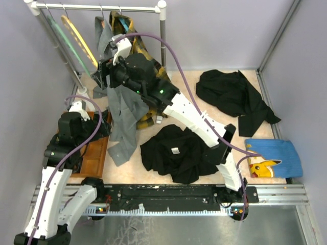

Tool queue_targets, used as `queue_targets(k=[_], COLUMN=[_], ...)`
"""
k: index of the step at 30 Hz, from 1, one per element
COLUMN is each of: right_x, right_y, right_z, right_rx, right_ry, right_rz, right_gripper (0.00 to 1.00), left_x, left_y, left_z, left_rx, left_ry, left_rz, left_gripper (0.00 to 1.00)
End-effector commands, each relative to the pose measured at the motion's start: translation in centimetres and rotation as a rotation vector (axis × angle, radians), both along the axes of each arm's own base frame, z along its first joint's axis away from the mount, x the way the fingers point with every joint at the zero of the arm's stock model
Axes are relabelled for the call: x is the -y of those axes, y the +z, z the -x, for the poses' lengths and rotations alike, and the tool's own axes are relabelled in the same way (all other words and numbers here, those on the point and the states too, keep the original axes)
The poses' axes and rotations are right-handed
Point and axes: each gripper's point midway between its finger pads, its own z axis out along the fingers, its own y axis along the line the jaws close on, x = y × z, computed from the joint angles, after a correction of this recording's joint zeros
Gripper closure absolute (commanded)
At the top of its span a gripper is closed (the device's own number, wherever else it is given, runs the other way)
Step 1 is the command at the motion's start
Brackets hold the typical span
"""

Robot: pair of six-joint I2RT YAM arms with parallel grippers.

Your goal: Place the shirt on the hanger

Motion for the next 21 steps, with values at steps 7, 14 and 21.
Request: queue_targets(k=[7, 14, 21], right_x=[-1.0, -1.9, -2.6], right_y=[3.1, 1.8, 0.9], right_z=[-4.2, -5.7, -6.9], right_rx=[0.164, 0.195, 0.233], right_ry=[-0.174, -0.207, -0.222], right_rz=[-0.149, -0.142, -0.136], right_gripper=[0.41, 0.42, 0.46], left_x=[0.5, 0.5, 0.4], left_y=[2.5, 3.3, 3.7], left_z=[0.2, 0.6, 1.1], left_rx=[0.167, 0.228, 0.266], left_ry=[-0.053, -0.047, -0.036], left_rz=[0.015, 0.035, 0.055], left_gripper=[0.05, 0.04, 0.04])
